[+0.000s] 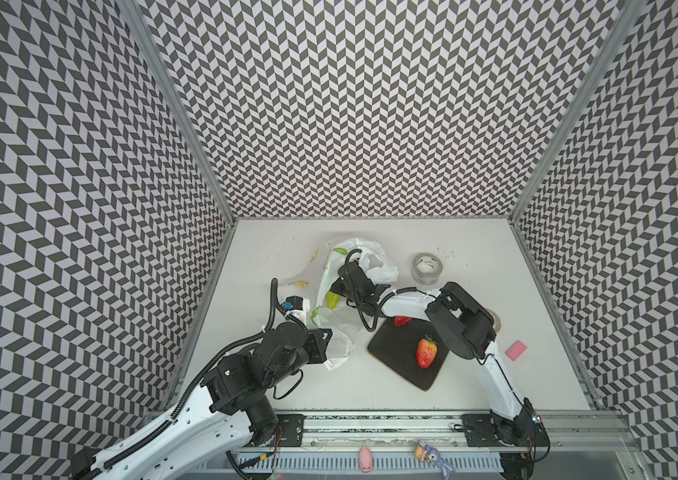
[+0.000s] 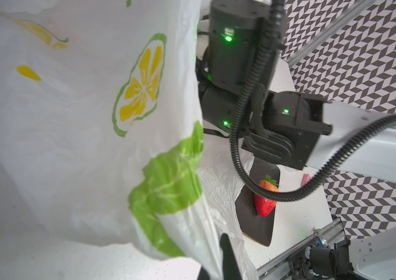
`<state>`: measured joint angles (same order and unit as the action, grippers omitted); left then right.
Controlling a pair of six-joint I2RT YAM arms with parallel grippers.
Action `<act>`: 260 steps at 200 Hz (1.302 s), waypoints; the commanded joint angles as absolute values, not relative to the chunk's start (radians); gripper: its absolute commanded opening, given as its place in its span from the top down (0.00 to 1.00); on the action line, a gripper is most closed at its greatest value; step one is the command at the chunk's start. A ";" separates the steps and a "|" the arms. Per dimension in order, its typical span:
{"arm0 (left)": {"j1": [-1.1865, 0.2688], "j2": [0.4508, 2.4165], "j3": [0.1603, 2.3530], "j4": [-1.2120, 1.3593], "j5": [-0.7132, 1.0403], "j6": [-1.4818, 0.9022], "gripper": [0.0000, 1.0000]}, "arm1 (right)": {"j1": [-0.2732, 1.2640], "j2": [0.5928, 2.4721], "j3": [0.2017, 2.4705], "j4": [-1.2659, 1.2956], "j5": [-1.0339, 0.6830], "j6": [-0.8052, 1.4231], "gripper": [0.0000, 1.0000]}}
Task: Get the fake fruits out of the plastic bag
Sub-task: 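Close the right gripper on the green pear inside the bag, then lift the green pear out of the bag with the right gripper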
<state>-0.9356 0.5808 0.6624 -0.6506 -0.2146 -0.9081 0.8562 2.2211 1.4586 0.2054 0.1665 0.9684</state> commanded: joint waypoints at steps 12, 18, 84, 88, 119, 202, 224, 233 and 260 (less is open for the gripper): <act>-0.940 0.560 0.635 -0.589 -0.278 -0.937 1.00 | 0.870 2.080 1.344 0.335 0.108 0.922 0.57; -0.939 0.561 0.631 -0.583 -0.281 -0.938 1.00 | 0.870 2.062 1.323 0.341 0.099 0.915 0.57; -0.940 0.613 0.632 -0.530 -0.297 -0.925 1.00 | 0.881 1.868 1.134 0.374 0.025 0.855 0.58; -0.940 0.616 0.633 -0.529 -0.300 -0.924 1.00 | 0.882 1.856 1.127 0.372 0.021 0.850 0.58; -0.940 0.623 0.642 -0.523 -0.319 -0.921 1.00 | 0.891 1.774 1.065 0.349 0.005 0.817 0.58; -0.939 0.629 0.637 -0.511 -0.337 -0.926 1.00 | 0.905 1.466 0.887 0.284 -0.096 0.702 0.59; -0.939 0.633 0.636 -0.503 -0.337 -0.927 1.00 | 0.912 1.368 0.844 0.253 -0.119 0.683 0.59; -0.938 0.636 0.637 -0.505 -0.338 -0.926 1.00 | 0.917 1.330 0.828 0.236 -0.125 0.675 0.59; -0.939 0.637 0.643 -0.511 -0.341 -0.925 1.00 | 0.929 1.218 0.790 0.121 -0.119 0.635 0.58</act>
<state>-0.9356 0.6369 0.6376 -0.5243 -0.3092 -0.9176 0.9161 1.3079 0.8200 0.2073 -0.1040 0.6880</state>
